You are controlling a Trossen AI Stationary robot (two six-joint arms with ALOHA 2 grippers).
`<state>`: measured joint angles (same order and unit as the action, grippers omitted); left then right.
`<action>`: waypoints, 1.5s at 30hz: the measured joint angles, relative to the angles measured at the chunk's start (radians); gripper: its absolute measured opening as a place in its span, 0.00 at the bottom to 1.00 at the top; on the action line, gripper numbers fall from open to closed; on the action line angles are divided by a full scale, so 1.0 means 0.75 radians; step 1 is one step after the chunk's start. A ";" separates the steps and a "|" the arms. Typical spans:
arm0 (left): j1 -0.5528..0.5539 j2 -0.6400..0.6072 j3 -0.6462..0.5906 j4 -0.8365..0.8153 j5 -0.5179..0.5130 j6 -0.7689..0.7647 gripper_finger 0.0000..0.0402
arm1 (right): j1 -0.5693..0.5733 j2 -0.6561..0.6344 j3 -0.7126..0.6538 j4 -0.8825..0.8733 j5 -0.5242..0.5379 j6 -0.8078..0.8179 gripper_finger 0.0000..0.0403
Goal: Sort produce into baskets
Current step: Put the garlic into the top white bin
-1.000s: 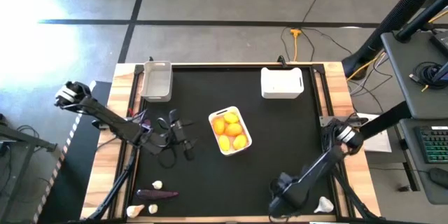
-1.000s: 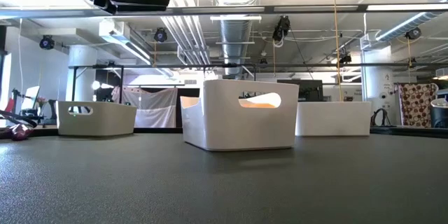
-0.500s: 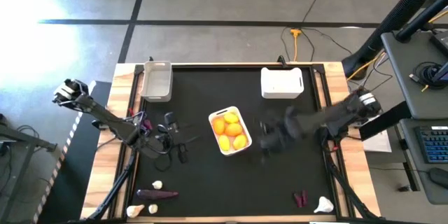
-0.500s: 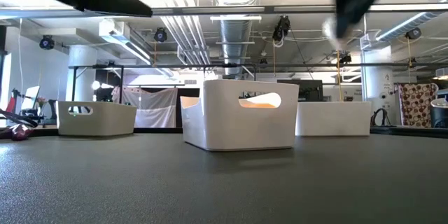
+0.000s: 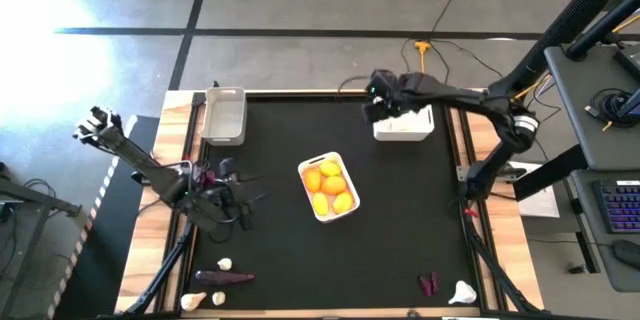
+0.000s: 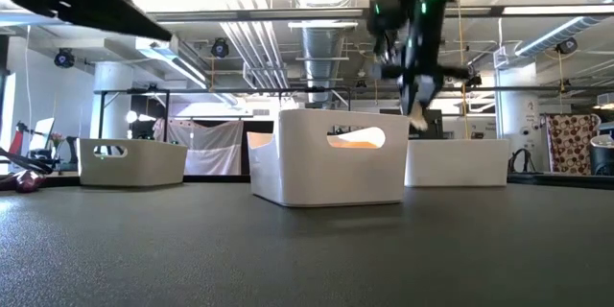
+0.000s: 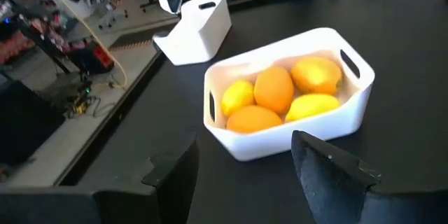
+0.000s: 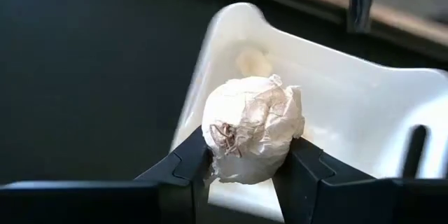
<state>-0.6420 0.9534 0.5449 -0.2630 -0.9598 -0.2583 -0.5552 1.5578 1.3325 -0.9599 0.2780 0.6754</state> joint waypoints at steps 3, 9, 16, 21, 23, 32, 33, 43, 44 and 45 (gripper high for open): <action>-0.015 -0.018 0.000 -0.095 0.001 -0.088 0.52 | -0.135 0.040 -0.085 0.108 -0.105 -0.005 0.29; -0.022 -0.021 0.000 -0.199 0.000 -0.162 0.52 | -0.209 0.112 -0.195 0.175 -0.126 -0.011 0.31; -0.022 -0.019 0.000 -0.199 0.000 -0.159 0.52 | -0.212 0.139 -0.203 0.166 -0.093 -0.060 0.50; -0.022 -0.023 0.000 -0.167 -0.002 -0.162 0.52 | -0.150 0.032 -0.112 0.130 -0.087 -0.066 0.60; -0.022 -0.023 0.000 -0.138 -0.003 -0.162 0.52 | -0.079 -0.030 -0.073 0.118 -0.087 -0.055 0.62; -0.022 -0.009 0.001 -0.078 -0.001 -0.211 0.52 | 0.673 -0.247 -0.040 0.089 -0.022 0.124 0.58; -0.022 -0.006 0.001 -0.077 0.000 -0.225 0.52 | 0.786 -0.248 -0.040 0.090 -0.021 0.144 0.58; -0.021 0.083 0.001 0.116 -0.003 -0.152 0.52 | 1.659 -0.089 -0.040 -0.057 -0.259 1.184 0.54; -0.021 0.099 0.001 0.170 -0.004 -0.108 0.52 | 1.710 -0.065 -0.040 -0.089 -0.329 1.300 0.54; -0.021 0.114 0.001 0.227 -0.003 -0.065 0.52 | 1.754 -0.039 -0.041 -0.118 -0.399 1.404 0.54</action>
<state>-0.6575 1.0390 0.5453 -0.0928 -0.9622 -0.3071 0.7600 1.5286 1.3018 -1.0483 -0.0209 1.7282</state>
